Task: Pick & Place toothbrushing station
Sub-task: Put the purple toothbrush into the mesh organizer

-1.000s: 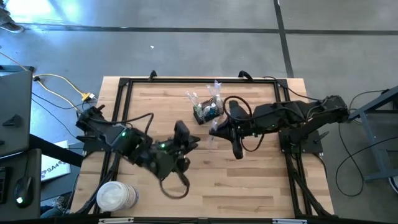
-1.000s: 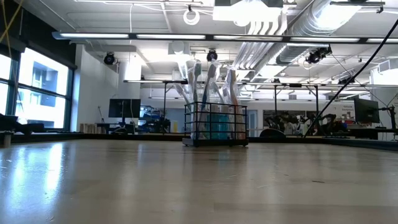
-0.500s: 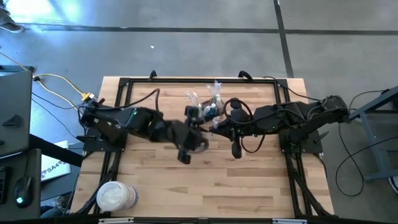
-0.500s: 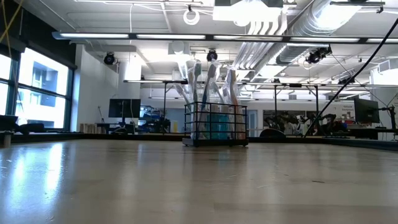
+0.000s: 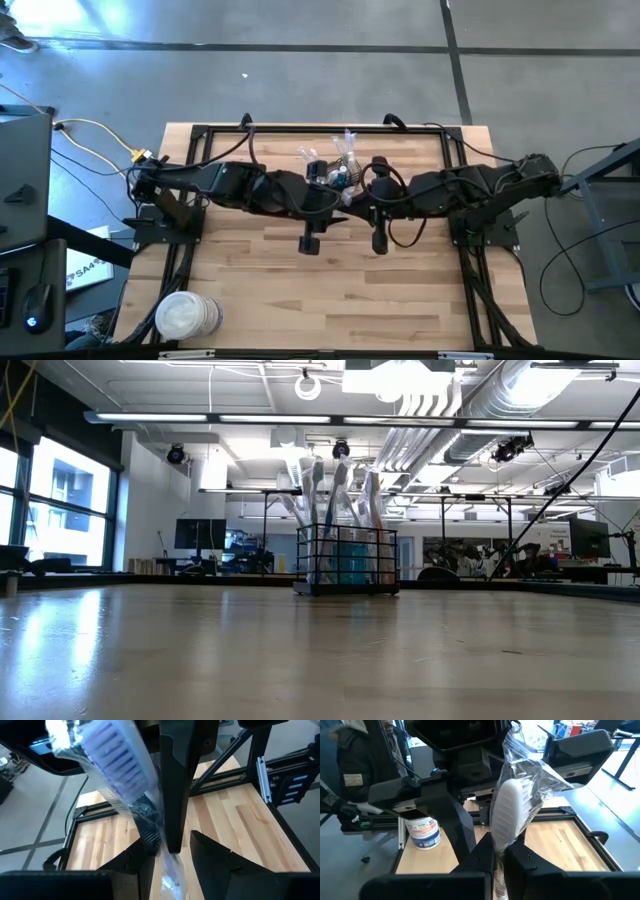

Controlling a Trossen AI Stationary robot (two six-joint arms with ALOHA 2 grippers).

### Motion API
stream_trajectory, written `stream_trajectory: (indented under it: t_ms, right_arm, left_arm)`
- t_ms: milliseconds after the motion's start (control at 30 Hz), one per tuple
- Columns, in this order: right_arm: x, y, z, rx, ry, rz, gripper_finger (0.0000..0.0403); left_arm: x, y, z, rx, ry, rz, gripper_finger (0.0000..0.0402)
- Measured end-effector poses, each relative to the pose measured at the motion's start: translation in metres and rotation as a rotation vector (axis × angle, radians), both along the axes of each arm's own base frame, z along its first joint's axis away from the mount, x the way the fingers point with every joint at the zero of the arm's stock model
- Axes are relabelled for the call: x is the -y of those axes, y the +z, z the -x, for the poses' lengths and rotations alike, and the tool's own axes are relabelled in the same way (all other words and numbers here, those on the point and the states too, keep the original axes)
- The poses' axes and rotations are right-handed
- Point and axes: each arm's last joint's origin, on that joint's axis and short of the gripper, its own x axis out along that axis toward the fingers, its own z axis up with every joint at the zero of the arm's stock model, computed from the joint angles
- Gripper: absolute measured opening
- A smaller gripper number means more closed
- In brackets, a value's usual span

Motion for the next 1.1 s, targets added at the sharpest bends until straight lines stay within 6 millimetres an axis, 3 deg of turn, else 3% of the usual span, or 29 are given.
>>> stream_trajectory:
  t_ms: [600,700,867,1100]
  right_arm:
    - [0.0003,0.0002,-0.0001,-0.002,0.016,0.064,0.0009]
    - [0.0005,-0.0001,-0.0001,-0.004,0.015,0.068,0.001]
    - [0.0004,-0.0014,0.0003,-0.019,0.024,0.087,0.0011]
    - [-0.0024,-0.0021,0.0015,-0.026,0.028,0.078,0.0037]
  left_arm:
    - [-0.0003,0.0013,-0.0006,0.011,-0.023,-0.072,0.0117]
    - [-0.0011,0.0016,-0.0006,0.015,0.009,-0.088,0.0095]
    - [-0.0014,0.0013,-0.0009,0.014,0.018,-0.081,0.0025]
    - [-0.0014,0.001,-0.0009,0.013,0.028,-0.067,0.0026]
